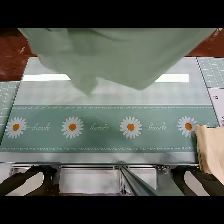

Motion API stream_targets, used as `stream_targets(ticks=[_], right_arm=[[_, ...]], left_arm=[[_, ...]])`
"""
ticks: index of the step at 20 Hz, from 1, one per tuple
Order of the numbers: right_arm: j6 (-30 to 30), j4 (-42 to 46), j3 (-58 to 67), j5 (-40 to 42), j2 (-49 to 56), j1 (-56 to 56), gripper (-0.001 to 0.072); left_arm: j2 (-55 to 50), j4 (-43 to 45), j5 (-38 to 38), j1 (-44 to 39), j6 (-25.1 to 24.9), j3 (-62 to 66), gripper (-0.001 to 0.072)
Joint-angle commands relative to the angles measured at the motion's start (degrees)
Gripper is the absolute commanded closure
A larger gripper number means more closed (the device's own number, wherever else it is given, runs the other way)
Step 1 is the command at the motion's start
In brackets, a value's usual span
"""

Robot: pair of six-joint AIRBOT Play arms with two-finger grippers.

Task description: Fold the shirts.

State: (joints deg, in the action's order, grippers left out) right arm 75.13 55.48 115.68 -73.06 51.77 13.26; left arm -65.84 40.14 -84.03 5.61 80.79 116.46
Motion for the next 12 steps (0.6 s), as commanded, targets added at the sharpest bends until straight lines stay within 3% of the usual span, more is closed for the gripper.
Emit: stream_targets(ticks=[1, 5, 8, 12], right_arm=[[2.25, 8.63, 1.14, -2.49, -8.66, -0.04, 0.0691], [5.79, 12.83, 0.76, -11.72, -11.61, -0.04, 0.0691], [6.32, 12.02, -4.20, -11.82, -11.69, -0.04, 0.0692], [5.09, 3.69, -20.81, -11.85, -11.17, -0.04, 0.0692]], left_arm=[[11.82, 7.21, -1.14, 0.20, 1.16, 0.57, 0.0686], [23.93, 12.94, -1.16, 0.20, 3.28, -5.49, 0.0686], [27.82, 12.96, -1.20, 0.20, 5.05, -13.55, 0.0686], [26.32, 12.96, -0.13, 0.20, 4.79, -30.56, 0.0686]])
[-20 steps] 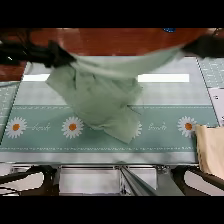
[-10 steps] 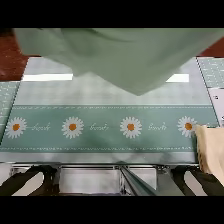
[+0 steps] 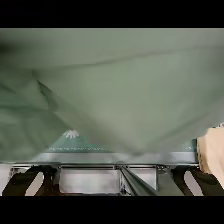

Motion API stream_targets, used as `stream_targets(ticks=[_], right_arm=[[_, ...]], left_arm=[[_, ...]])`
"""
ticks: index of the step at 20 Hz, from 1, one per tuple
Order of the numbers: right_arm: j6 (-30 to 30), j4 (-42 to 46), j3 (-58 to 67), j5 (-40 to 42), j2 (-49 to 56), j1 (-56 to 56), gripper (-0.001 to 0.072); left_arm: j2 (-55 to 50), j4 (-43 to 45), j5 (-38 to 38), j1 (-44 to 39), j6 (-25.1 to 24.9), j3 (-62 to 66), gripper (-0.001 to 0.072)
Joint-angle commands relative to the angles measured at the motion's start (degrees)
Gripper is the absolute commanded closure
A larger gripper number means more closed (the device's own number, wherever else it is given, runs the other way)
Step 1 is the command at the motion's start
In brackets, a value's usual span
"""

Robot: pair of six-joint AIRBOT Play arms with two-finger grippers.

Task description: Fold the shirts.

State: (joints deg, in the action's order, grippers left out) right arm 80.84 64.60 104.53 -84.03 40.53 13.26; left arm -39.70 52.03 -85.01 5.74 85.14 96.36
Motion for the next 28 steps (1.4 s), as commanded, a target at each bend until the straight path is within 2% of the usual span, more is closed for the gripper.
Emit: stream_targets(ticks=[1, 4, 8, 12, 15, 16, 17, 18, 20, 21, 23, 25, 26, 28], right_arm=[[-2.19, -8.85, -14.99, 0.09, 0.72, -0.04, 0.0691], [-6.73, -11.37, -27.39, 7.56, 5.99, -0.74, 0.0692], [-10.23, -14.49, -29.57, 17.66, 23.71, -0.74, 0.0691], [-10.12, -16.96, -22.34, 25.92, 43.08, -0.74, 0.0691], [-5.79, -18.88, -12.74, 26.32, 54.95, -0.74, 0.0691], [-4.42, -19.98, -10.67, 26.27, 57.64, -0.74, 0.0665], [-2.73, -21.51, -9.14, 26.25, 59.84, -0.74, 0.0441], [-2.05, -23.06, -8.39, 26.08, 61.09, -0.61, 0.0300], [-2.08, -23.58, -7.26, 23.02, 61.24, 1.57, 0.0301], [-2.05, -23.52, -6.56, 19.50, 60.96, 3.52, 0.0302], [-2.36, -23.28, -5.99, 10.19, 59.95, 8.83, 0.0303], [-3.65, -17.99, -6.78, 0.24, 58.55, 13.55, 0.0304], [-3.63, -13.68, -8.68, -2.21, 57.18, 15.13, 0.0304], [-4.02, -8.52, -17.90, -0.52, 52.26, 17.86, 0.0304]], left_arm=[[-1.44, 1.07, 2.03, 0.04, 0.37, -14.56, 0.0686], [-10.73, 0.50, 9.57, -1.31, -4.20, -23.54, 0.0686], [-31.21, -2.40, 20.35, -3.34, -8.37, -22.01, 0.0686], [-51.65, -7.26, 23.58, -3.52, -9.66, -9.09, 0.0686], [-61.96, -14.10, 23.28, -4.07, -9.44, 1.05, 0.0684], [-64.15, -16.46, 23.43, -4.55, -9.46, 2.89, 0.0631], [-65.57, -17.31, 23.26, -4.96, -9.44, 4.04, 0.0414], [-66.42, -17.14, 21.88, -5.33, -9.03, 4.79, 0.0204], [-66.51, -13.16, 16.44, -3.91, -8.35, 6.16, 0.0199], [-66.36, -9.68, 12.09, -2.32, -6.45, 7.19, 0.0199], [-65.22, -2.58, 0.98, 1.95, -4.66, 7.69, 0.0199], [-62.84, 3.82, -7.96, 5.70, -4.26, 5.62, 0.0199], [-60.41, 5.99, -8.46, 7.13, -4.33, 2.64, 0.0199], [-52.89, 9.40, -4.48, 9.88, -5.31, -7.72, 0.0199]])
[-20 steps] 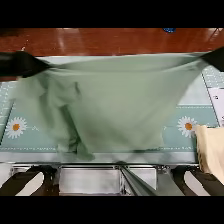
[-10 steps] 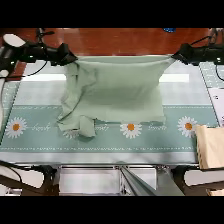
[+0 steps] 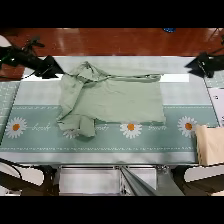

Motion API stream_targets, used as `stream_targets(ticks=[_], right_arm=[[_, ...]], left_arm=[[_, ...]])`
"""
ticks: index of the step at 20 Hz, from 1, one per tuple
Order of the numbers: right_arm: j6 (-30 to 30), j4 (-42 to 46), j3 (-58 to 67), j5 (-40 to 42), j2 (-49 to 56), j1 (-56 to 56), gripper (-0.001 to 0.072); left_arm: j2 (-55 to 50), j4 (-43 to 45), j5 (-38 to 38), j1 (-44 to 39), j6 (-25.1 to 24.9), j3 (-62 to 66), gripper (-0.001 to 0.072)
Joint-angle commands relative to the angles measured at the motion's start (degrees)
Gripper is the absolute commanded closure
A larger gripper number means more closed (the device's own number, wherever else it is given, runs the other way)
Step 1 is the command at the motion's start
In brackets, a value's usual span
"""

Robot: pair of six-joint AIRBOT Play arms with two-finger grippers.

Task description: Fold the shirts.

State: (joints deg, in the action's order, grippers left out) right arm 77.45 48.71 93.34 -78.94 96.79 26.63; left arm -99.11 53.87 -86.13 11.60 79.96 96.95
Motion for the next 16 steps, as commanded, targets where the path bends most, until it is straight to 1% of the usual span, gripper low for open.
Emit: stream_targets(ticks=[1, 3, 4, 6, 7, 9, 11, 14, 16], right_arm=[[-1.49, 7.15, -13.55, -2.10, -7.19, 5.62, 0.0304], [-3.67, 4.39, -27.28, 5.20, -13.38, 6.67, 0.0304], [-6.75, 1.03, -33.48, 7.72, -16.11, 6.84, 0.0304], [-10.40, -5.75, -41.70, 8.85, -19.52, 6.86, 0.0305], [-12.39, -9.55, -44.46, 8.39, -20.55, 6.71, 0.0304], [-14.80, -13.97, -46.66, 5.77, -21.20, 6.71, 0.0305], [-15.04, -14.51, -46.66, 3.80, -21.20, 6.71, 0.0304], [-14.97, -14.69, -46.66, 1.86, -21.20, 6.71, 0.0304], [-14.97, -14.78, -46.66, 1.25, -21.20, 6.71, 0.0305]], left_arm=[[10.71, 9.03, -0.55, 5.42, -0.76, -14.67, 0.0199], [19.43, 9.62, 4.61, 8.74, -4.81, -29.05, 0.0199], [23.54, 9.62, 8.00, 11.04, -5.35, -36.00, 0.0199], [30.14, 6.64, 14.12, 16.13, -6.10, -46.60, 0.0200], [32.09, 4.37, 14.51, 18.08, -9.51, -50.58, 0.0199], [32.81, 3.54, 12.41, 19.19, -14.16, -55.58, 0.0199], [32.70, 3.21, 12.37, 17.94, -17.07, -58.42, 0.0199], [32.57, 3.30, 16.92, 16.41, -18.47, -59.06, 0.0200], [31.98, 3.06, 18.64, 16.41, -18.88, -59.06, 0.0200]])
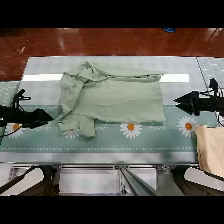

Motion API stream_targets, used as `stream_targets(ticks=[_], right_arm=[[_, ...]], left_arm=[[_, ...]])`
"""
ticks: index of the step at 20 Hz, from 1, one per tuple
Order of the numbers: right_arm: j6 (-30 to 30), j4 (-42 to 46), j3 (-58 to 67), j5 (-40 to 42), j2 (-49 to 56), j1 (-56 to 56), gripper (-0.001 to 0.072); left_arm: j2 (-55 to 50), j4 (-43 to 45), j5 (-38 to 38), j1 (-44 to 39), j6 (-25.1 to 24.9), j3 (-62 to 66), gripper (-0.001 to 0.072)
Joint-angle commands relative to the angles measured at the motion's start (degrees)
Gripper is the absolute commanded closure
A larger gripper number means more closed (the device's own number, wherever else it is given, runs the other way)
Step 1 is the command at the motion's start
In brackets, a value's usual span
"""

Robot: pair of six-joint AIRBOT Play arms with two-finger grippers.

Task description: Fold the shirts.

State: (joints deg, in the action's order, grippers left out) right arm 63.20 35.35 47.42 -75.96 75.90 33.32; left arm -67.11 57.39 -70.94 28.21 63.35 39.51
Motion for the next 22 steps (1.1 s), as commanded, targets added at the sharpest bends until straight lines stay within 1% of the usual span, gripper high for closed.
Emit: stream_targets(ticks=[1, 2, 3, 6, 7, 11, 13, 15, 16, 17, 18, 19, 20, 21, 22], right_arm=[[-0.72, -1.42, -0.74, -1.66, -0.31, 0.02, 0.0304], [-0.72, -1.42, -0.74, -1.57, -0.31, 0.02, 0.0305], [-0.72, -1.42, -0.74, -1.40, -0.31, 0.02, 0.0305], [-0.63, -1.42, -0.74, -1.09, -0.31, 0.02, 0.0305], [-0.44, -1.42, -0.74, -0.92, -0.31, 0.02, 0.0305], [0.13, -1.44, -0.74, -0.52, -0.31, 0.02, 0.0305], [0.13, -1.44, -0.74, -0.48, -0.31, 0.02, 0.0305], [0.20, -1.49, -0.74, -0.48, -0.31, 0.02, 0.0304], [0.17, -1.86, -0.74, -0.50, -0.31, 0.02, 0.0305], [0.17, -2.45, -0.74, -0.48, -0.31, 0.04, 0.0305], [0.17, -3.02, -0.74, -0.13, -0.31, 0.07, 0.0305], [0.15, -3.37, -0.74, 0.22, -0.31, 0.26, 0.0305], [0.11, -2.86, -0.74, 0.68, -0.31, 0.42, 0.0305], [0.37, 0.15, -0.74, 1.27, -0.31, 0.55, 0.0305], [3.21, 6.19, -0.76, 2.16, -0.28, 0.55, 0.0305]], left_arm=[[-0.61, -0.50, 3.48, -0.22, -2.54, -1.62, 0.0200], [-1.40, -0.48, 3.48, -0.35, -2.93, -1.62, 0.0200], [-2.05, -0.81, 3.39, -0.74, -4.55, -1.60, 0.0201], [-2.58, -0.87, 3.96, -3.17, -12.00, -1.60, 0.0202], [-2.58, -0.85, 4.59, -4.11, -13.62, -1.60, 0.0201], [-2.60, -0.81, 9.81, -9.49, -16.55, -1.60, 0.0201], [-2.99, -0.81, 12.09, -12.35, -16.68, -1.60, 0.0201], [-4.07, -0.79, 12.85, -14.21, -16.68, -1.60, 0.0202], [-4.94, -0.59, 12.22, -14.73, -16.68, -1.57, 0.0220], [-5.73, 0.59, 11.28, -15.04, -16.63, -1.51, 0.0365], [-6.43, 2.60, 10.05, -15.06, -16.55, -1.01, 0.0627], [-6.64, 4.50, 9.55, -14.95, -15.10, -0.42, 0.0685], [-6.60, 6.43, 9.29, -14.91, -12.79, 0.48, 0.0685], [-6.60, 7.52, 8.87, -14.91, -10.84, 1.51, 0.0685], [-6.58, 7.63, 8.41, -14.91, -9.22, 2.62, 0.0686]])
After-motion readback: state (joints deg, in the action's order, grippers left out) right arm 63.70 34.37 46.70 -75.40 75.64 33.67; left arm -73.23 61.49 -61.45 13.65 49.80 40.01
